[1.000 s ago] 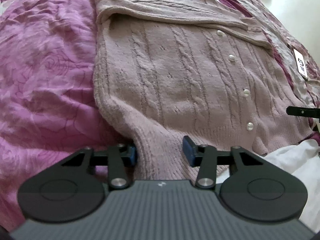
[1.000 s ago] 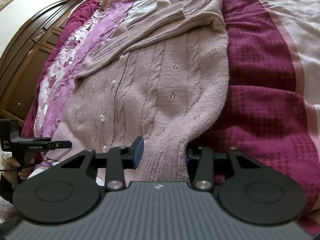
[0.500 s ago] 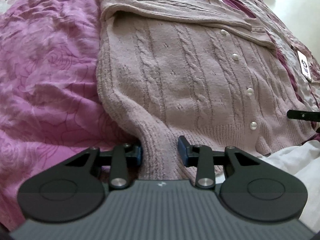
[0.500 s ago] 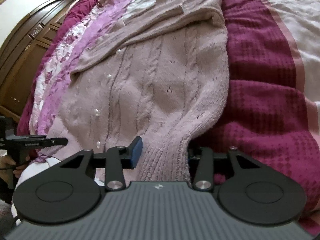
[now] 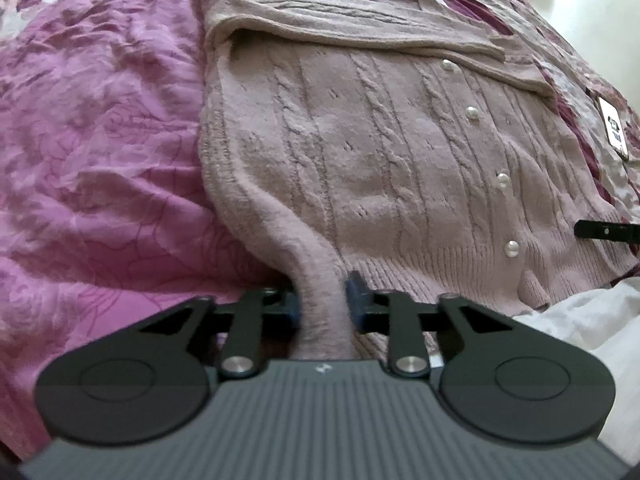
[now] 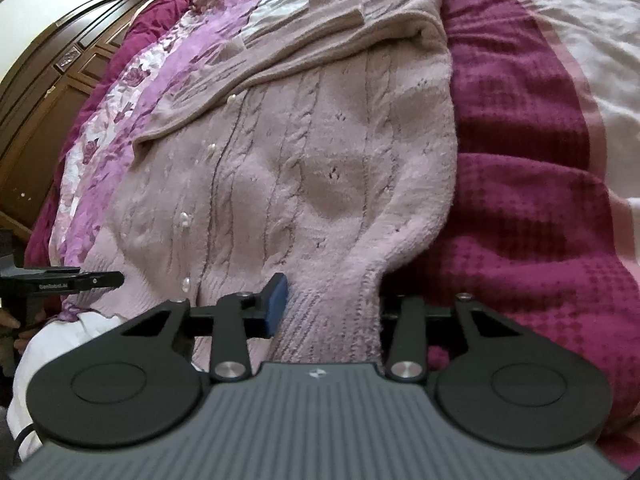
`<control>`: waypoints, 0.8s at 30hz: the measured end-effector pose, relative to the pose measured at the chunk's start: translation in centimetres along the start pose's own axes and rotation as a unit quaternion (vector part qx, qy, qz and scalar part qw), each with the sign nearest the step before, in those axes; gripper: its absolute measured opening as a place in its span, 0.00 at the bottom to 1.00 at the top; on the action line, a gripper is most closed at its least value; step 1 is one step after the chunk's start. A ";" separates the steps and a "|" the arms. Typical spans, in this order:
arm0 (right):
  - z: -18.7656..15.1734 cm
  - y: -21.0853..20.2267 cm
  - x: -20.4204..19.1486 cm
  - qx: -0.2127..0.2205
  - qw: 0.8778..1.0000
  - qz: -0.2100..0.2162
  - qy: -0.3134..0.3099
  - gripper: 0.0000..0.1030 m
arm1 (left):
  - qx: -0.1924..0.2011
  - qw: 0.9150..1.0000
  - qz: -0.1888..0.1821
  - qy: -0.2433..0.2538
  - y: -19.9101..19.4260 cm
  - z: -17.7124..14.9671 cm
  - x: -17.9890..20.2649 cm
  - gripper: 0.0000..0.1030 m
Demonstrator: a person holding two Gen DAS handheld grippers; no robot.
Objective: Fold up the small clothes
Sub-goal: 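Grasp the ribbed hem with both grippers, then lift the held hem with both grippers and fold it toward the collar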
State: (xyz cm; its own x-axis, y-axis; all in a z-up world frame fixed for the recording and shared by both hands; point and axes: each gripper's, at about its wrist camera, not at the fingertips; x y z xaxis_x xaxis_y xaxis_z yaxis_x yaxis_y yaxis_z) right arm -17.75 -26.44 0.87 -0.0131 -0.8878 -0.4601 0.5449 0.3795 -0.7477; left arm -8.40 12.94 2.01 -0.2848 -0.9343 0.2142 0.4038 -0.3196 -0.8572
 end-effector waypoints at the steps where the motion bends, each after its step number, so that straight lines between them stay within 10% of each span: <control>1: 0.0 0.0 0.0 0.003 1.000 -0.002 0.001 0.31 | 0.002 1.000 -0.006 -0.004 -0.1 0.1 -0.1 0.16; 6: 0.4 -1.1 0.4 0.037 0.999 0.020 0.017 0.12 | 0.034 0.999 -0.037 -0.018 -1.3 0.2 -0.5 0.14; 24: 6.6 -4.6 -0.9 0.177 0.977 0.098 0.065 0.09 | 0.132 0.985 -0.084 -0.071 -5.4 4.7 -0.9 0.13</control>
State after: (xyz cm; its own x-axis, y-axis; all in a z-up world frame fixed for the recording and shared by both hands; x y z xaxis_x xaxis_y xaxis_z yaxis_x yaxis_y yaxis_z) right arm -14.72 -29.09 7.93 0.0257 -0.7581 -0.6517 0.8027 0.4042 -0.4385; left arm -6.22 14.77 8.70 -0.2497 -0.8712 0.4226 0.5780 -0.4843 -0.6568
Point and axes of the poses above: each gripper's, at about its wrist camera, not at the fingertips, and y roughly the way its jaws point, x to its right, z to its top, and after that the axes turned 1 degree about -y, right-handed
